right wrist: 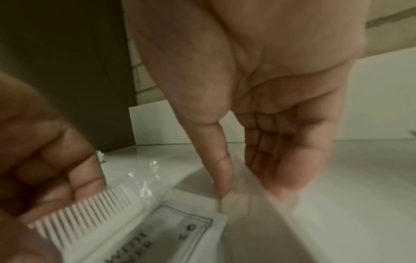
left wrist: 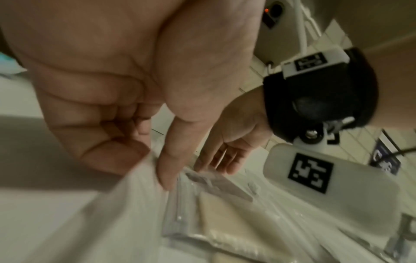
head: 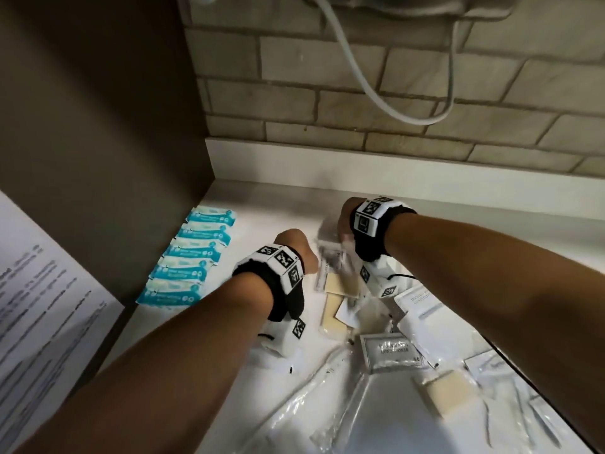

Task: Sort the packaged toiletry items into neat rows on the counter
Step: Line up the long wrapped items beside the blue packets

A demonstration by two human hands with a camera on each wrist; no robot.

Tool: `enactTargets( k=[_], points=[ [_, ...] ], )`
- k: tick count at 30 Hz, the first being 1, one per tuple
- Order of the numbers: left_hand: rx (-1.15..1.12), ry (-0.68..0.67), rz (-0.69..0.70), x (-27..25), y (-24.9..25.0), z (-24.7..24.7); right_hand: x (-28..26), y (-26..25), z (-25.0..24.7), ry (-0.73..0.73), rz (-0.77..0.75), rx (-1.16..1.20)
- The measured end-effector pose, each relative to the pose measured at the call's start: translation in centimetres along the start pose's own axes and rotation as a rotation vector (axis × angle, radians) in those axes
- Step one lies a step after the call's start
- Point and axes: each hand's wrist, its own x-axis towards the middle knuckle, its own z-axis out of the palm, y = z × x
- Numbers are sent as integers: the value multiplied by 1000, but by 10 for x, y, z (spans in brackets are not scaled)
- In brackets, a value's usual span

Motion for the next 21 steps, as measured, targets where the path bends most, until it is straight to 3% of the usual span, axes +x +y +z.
enactTargets(
  k=[4, 8, 11, 16, 21],
  points=[
    [-120, 15, -12, 4, -7, -9, 20, 3, 3, 103, 9, 174],
    [-279, 149, 24, 2, -32, -43, 25, -16, -18, 228, -66, 389],
    [-345, 189, -11, 2, -61, -65, 8, -38, -26, 191, -129, 610],
    [-154, 8, -76, -4, -88, -74, 1, -76, 1, -2, -151, 770],
    [-49, -29, -42, 2, -90, -67, 6, -104, 13, -64, -87, 765]
  ],
)
